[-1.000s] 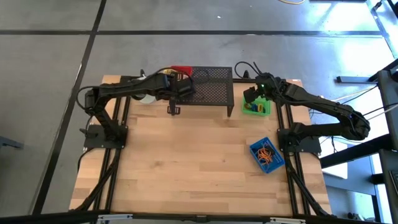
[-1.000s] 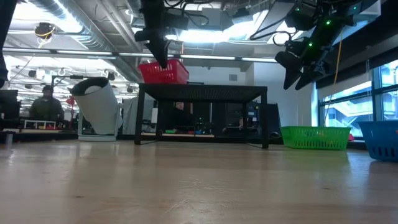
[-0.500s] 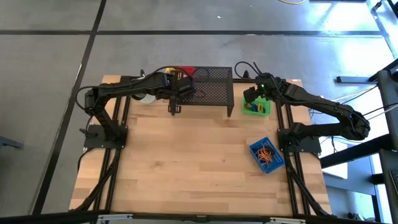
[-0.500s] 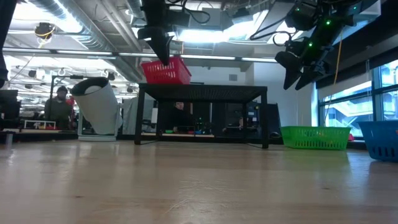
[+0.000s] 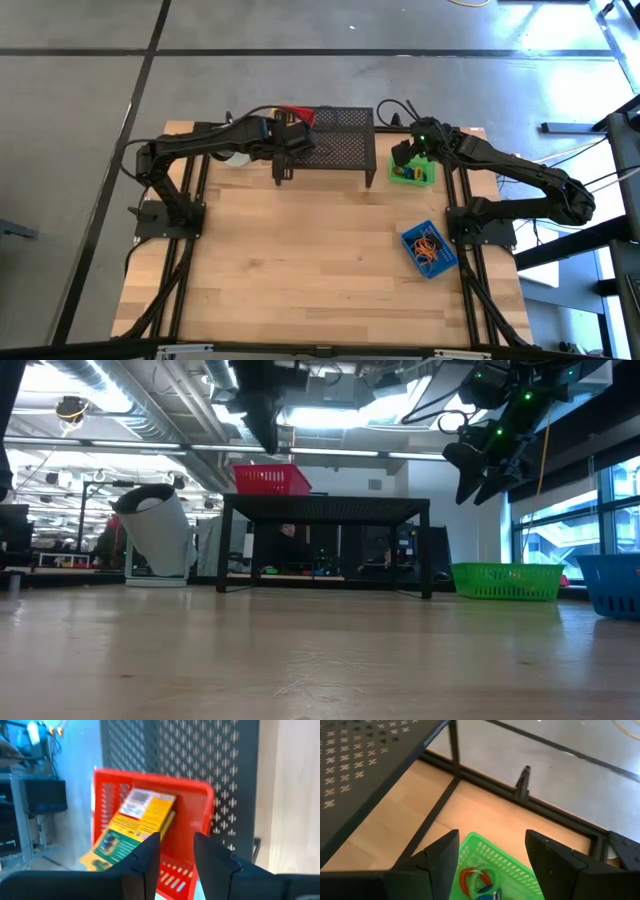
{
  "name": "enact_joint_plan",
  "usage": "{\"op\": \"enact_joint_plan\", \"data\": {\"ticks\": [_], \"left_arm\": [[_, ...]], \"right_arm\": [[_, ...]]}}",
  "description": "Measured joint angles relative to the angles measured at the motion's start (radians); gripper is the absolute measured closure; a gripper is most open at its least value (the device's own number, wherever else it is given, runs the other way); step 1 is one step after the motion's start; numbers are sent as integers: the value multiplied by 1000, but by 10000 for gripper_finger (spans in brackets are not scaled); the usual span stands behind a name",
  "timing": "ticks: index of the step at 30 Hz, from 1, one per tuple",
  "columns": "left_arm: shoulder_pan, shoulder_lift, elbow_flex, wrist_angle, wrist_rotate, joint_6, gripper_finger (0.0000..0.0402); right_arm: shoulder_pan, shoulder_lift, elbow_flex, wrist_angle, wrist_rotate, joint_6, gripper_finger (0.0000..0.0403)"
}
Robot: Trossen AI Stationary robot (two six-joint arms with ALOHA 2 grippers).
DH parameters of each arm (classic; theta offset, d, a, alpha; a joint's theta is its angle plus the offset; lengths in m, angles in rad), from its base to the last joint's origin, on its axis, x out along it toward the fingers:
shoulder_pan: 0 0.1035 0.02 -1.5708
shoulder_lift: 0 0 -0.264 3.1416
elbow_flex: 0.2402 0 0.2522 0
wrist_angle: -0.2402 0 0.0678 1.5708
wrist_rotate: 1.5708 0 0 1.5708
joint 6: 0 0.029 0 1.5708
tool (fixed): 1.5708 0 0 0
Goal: Pick & Place Office Desk Supplies
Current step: Put the red bin on the shelf, then put the green bin on the shelf
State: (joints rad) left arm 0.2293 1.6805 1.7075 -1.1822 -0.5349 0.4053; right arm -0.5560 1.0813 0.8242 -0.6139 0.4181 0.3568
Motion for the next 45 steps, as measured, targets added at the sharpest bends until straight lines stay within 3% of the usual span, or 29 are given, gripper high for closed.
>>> {"op": "enact_joint_plan", "data": {"ticks": [8,12,17,23,27,36,45], "left_arm": [[-8,0,131,-1,2,-20,289],[-13,0,198,4,1,-91,294],[-31,0,268,5,-66,-210,297],[-56,0,286,14,-158,-309,293],[-68,0,286,14,-166,-370,293],[-94,0,286,5,-174,-418,299],[-93,0,285,-43,-173,-418,300]], "right_arm": [[0,0,0,0,-55,-18,174],[0,0,1,-12,-144,-79,174],[0,0,50,-188,-200,-113,174],[-5,5,67,-276,-247,153,174],[-5,36,63,-277,-251,289,174],[-5,60,-25,-274,-314,437,174],[8,61,-106,-265,-359,448,174]]}}
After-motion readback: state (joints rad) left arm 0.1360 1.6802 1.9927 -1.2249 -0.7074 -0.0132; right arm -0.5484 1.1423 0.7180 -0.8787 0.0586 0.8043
